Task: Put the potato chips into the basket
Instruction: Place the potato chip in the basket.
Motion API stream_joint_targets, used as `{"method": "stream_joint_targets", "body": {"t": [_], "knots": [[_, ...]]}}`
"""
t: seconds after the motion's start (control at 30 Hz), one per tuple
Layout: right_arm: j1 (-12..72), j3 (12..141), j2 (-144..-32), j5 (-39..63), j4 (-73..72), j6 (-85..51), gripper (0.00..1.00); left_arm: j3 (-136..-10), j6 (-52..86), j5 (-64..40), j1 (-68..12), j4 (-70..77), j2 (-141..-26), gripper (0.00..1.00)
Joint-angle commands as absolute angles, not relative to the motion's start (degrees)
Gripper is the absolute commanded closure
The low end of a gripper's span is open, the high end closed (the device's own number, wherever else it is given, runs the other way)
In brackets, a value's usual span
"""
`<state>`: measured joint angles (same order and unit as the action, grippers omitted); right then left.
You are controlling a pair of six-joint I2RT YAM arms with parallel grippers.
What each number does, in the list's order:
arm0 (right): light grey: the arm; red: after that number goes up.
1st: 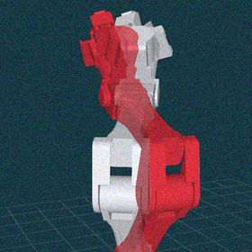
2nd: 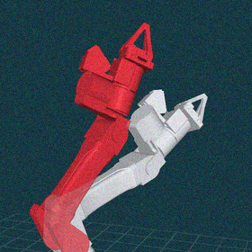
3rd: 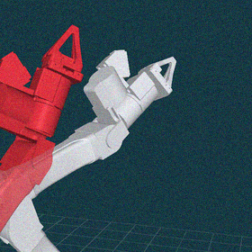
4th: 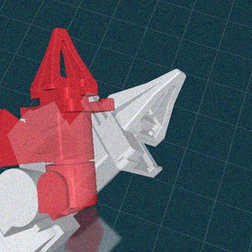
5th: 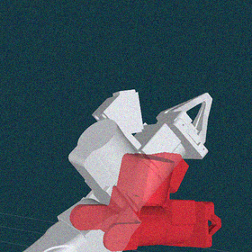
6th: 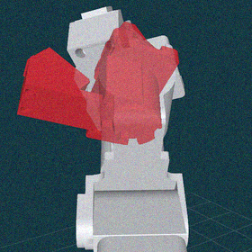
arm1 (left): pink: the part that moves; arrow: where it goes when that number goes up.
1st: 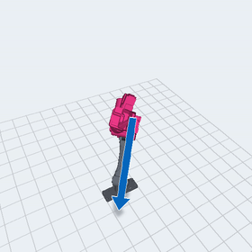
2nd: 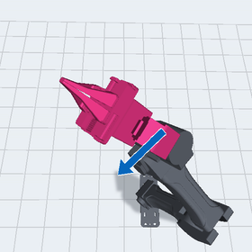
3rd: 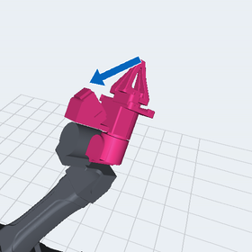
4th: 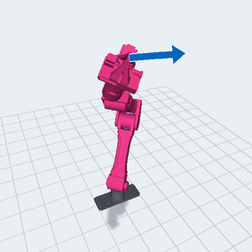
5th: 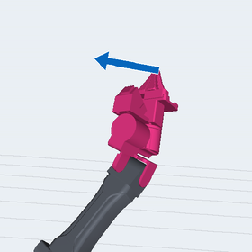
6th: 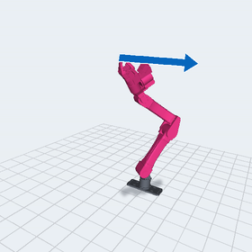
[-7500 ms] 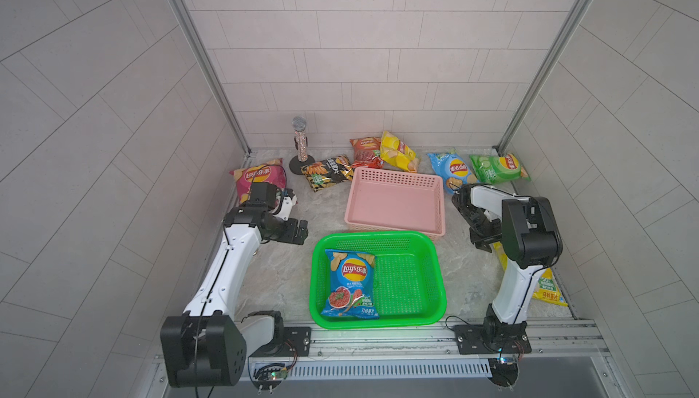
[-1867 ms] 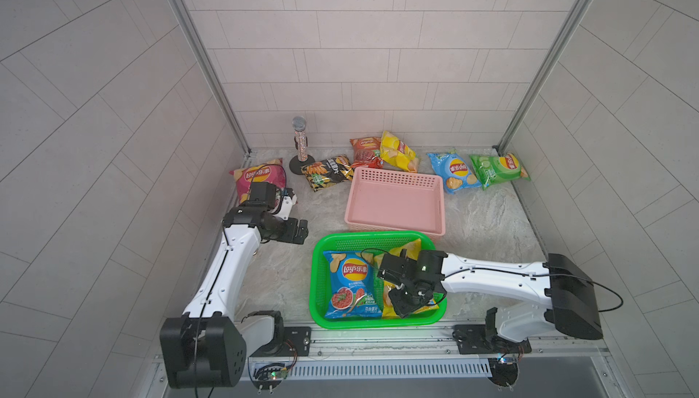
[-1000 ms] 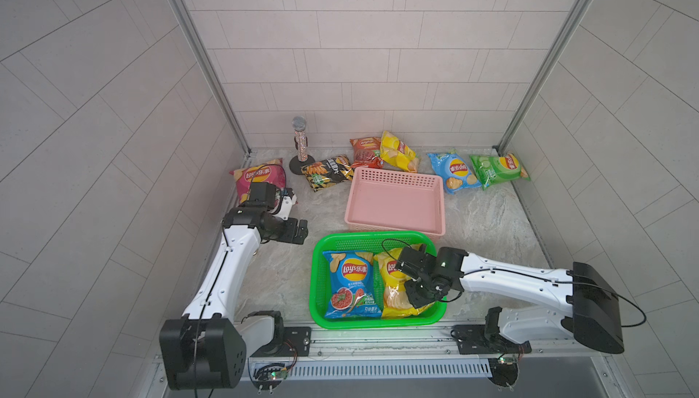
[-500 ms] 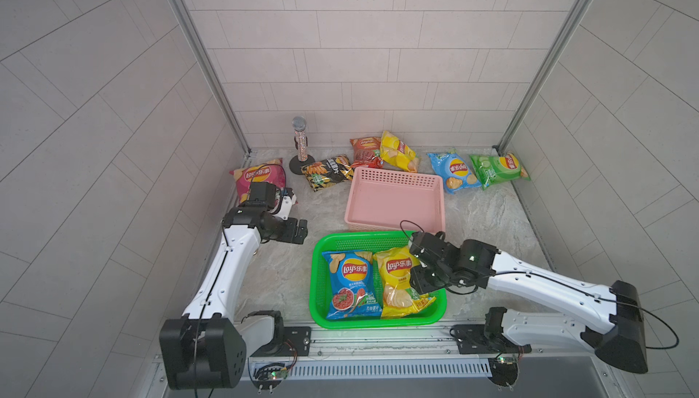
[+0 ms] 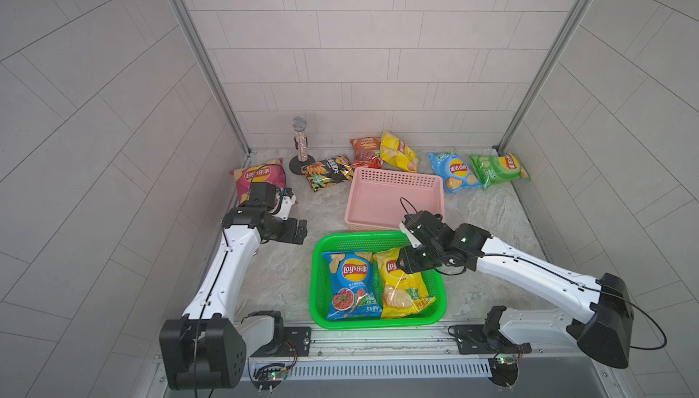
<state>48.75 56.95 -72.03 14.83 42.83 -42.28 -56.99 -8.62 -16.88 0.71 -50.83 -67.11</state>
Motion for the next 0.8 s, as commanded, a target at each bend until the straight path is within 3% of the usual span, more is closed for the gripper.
{"method": "stream_joint_targets", "body": {"t": [0.0,0.33,0.6,0.77], "knots": [[49.05,55.46,-74.28,16.22,38.41,-42.71,0.52,-57.3,-8.53,-16.89,0.54,-50.97,-66.28,0.0],[48.78,50.0,-78.41,13.42,35.82,-42.39,0.51,-57.22,-8.6,-16.82,0.55,-50.87,-66.04,0.0],[54.31,59.94,-73.61,12.34,43.15,-40.35,0.5,-57.26,-8.57,-16.71,0.53,-50.88,-66.1,0.0],[60.13,64.87,-78.08,17.32,39.72,-40.3,0.49,-57.23,-8.57,-16.76,0.61,-50.83,-66.19,0.0]]}}
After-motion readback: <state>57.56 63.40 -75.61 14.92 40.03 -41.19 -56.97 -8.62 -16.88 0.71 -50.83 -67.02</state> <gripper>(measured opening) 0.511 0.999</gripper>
